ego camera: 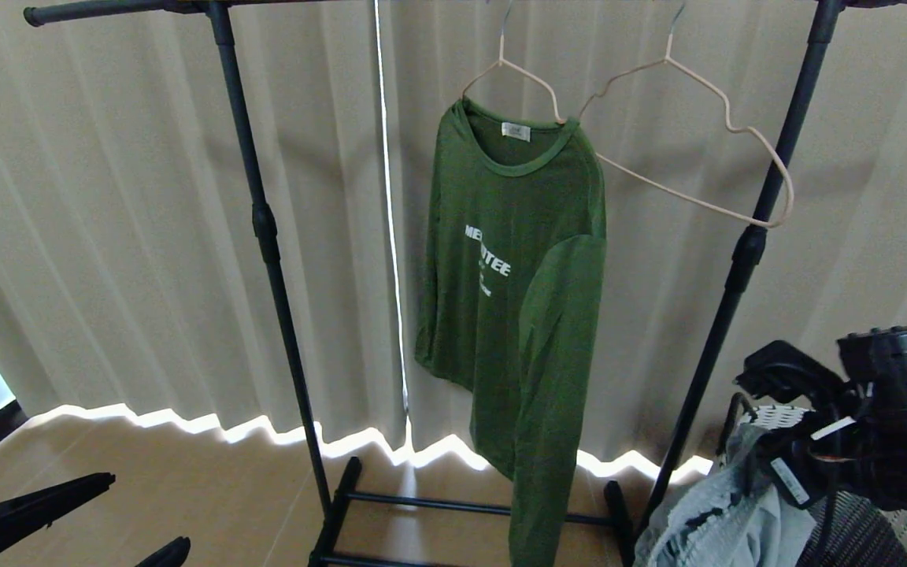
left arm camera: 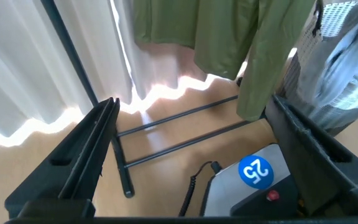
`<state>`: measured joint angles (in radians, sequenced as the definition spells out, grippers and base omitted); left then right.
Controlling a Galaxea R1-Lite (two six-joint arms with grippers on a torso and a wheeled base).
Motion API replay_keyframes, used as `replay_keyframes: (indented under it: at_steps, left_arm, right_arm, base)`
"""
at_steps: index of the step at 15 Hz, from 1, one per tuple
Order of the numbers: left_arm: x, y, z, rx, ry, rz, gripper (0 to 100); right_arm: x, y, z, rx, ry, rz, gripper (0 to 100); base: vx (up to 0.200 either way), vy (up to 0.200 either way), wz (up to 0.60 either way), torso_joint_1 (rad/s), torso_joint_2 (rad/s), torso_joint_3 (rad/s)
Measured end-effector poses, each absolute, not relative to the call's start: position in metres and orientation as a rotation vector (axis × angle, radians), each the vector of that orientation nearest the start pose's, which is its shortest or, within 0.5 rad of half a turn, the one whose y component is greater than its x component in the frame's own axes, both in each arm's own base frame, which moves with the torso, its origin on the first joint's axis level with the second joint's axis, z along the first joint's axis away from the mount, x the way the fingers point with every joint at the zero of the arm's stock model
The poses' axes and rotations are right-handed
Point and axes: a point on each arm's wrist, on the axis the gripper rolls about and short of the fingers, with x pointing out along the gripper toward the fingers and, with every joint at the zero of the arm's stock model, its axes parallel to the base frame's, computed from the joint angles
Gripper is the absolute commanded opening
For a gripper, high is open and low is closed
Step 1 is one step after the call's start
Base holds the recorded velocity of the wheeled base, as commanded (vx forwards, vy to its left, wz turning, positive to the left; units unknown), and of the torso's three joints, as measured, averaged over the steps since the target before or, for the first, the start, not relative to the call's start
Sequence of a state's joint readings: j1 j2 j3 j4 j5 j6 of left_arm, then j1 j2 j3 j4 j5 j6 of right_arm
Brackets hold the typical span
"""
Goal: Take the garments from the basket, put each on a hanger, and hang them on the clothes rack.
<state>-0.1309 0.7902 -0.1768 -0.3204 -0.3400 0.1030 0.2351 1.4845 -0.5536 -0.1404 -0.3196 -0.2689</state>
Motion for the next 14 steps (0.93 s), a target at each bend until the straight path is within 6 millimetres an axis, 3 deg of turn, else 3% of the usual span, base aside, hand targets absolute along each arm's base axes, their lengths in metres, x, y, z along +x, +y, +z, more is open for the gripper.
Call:
replay_keyframes:
  at_steps: [3, 9, 14]
  left_arm:
    - [0.069, -0.016, 0.143, 0.077, 0.271, -0.445, 100]
    - [0.069, -0.016, 0.143, 0.078, 0.272, -0.443, 100]
    - [0.067, -0.016, 0.14, 0.084, 0.274, -0.457, 100]
  right_arm:
    - [0.186, 0.037, 0.162, -0.436, 0.626, 0.001, 0]
    - [0.175, 0.034, 0.177, -0.415, 0.546, -0.009, 0]
    - [0.175, 0.036, 0.181, -0.399, 0.52, 0.032, 0]
  base:
    - [-0.2, 0.0, 0.0, 0.005, 0.0, 0.004]
    - [-0.2, 0.0, 0.0, 0.002, 0.0, 0.002]
    - [0.0, 0.0, 0.0, 0.0, 0.0, 0.0]
